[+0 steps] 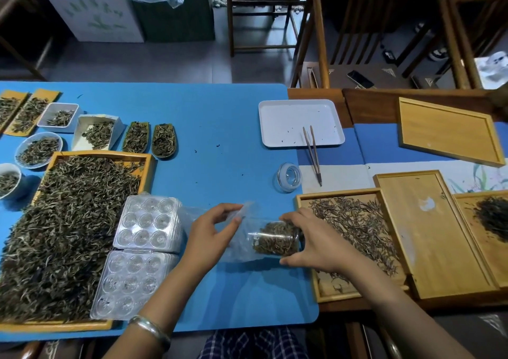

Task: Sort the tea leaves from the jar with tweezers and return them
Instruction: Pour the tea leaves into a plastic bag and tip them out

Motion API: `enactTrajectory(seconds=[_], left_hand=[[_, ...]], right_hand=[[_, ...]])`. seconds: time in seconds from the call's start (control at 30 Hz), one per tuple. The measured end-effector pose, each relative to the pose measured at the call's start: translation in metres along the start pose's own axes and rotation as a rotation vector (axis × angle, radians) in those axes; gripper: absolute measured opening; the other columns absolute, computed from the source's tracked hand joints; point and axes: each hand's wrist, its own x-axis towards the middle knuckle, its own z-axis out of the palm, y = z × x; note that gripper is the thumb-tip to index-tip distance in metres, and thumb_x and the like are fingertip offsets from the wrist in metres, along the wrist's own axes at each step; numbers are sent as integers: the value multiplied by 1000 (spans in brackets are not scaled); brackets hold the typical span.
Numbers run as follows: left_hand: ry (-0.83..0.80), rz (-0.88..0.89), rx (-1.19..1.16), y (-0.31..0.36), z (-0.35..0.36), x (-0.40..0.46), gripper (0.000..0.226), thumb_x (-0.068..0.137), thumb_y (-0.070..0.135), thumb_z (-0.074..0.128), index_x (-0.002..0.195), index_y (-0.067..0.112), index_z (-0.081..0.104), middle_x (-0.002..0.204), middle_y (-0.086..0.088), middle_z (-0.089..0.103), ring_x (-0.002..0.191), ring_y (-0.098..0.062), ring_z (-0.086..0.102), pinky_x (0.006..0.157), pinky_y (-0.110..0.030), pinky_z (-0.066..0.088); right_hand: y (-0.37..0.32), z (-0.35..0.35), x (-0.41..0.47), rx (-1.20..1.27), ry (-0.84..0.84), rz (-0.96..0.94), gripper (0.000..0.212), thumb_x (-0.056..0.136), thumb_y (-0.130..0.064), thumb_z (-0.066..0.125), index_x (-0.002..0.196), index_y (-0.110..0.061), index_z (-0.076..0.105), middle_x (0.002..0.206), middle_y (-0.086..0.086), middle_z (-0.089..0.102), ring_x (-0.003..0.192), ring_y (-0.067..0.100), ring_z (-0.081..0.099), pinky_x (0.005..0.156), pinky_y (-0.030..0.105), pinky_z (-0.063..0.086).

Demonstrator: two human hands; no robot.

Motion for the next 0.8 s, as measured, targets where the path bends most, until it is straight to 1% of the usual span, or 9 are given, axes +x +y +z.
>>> enactTrajectory(seconds=[0.03,0.1,0.17,0.2,0.27,0.37,0.47,0.63,0.8], left_hand=[[-17,-2,0,0,2,0,15,92,22,67,98,35,71,101,27,69,109,6,58,62,-34,60],[-40,10,41,-3,3,-1,14,92,22,67,100,33,71,103,28,69,107,9,58,73,-30,58],[-51,38,116,-5,4,-2,17,91,23,67,100,37,69,103,35,67,103,17,56,84,-14,49],[-58,49,150,-6,4,-2,19,91,23,67,99,40,68,103,38,65,102,20,55,83,-5,43],[-81,60,176,-7,3,-2,21,92,21,66,101,40,68,105,37,65,103,18,56,82,1,38],[-111,88,153,-10,3,-2,23,93,16,64,103,35,71,107,30,68,106,9,60,87,-3,40],[-99,112,128,-10,1,-1,23,95,15,62,104,34,72,107,26,70,108,6,61,92,-12,45],[-88,92,73,-6,0,-3,13,92,35,65,101,31,73,105,17,73,105,1,64,87,-26,52],[-96,81,119,-8,2,-7,13,94,26,64,104,30,72,105,23,71,103,7,62,81,-15,50]], right_hand=[[-1,1,0,0,0,4,87,60,-56,77,133,-27,41,117,-12,43,102,8,51,89,33,50],[-4,2,0,-15,-3,13,86,60,-55,77,133,-27,41,119,-10,43,104,10,51,90,34,49],[-6,0,1,-27,-16,13,86,61,-54,77,133,-25,41,120,-9,43,105,12,51,90,35,49],[-7,-1,1,-36,-31,6,86,61,-54,77,134,-25,41,120,-9,43,105,12,52,90,35,49],[-10,-4,1,-74,-74,-21,86,62,-55,75,134,-25,40,119,-8,43,105,13,52,89,36,49],[-16,-4,1,-121,-90,-20,86,62,-57,74,134,-25,39,119,-7,43,104,15,52,88,37,49],[-20,2,2,-109,-57,54,85,62,-55,75,133,-25,40,118,-4,45,104,18,54,88,40,49],[-21,9,5,-154,-4,164,82,61,-57,73,129,-24,41,116,-1,45,100,22,55,81,41,52],[-22,17,4,-110,42,201,83,60,-58,73,128,-23,41,116,-2,45,101,21,54,82,38,51]])
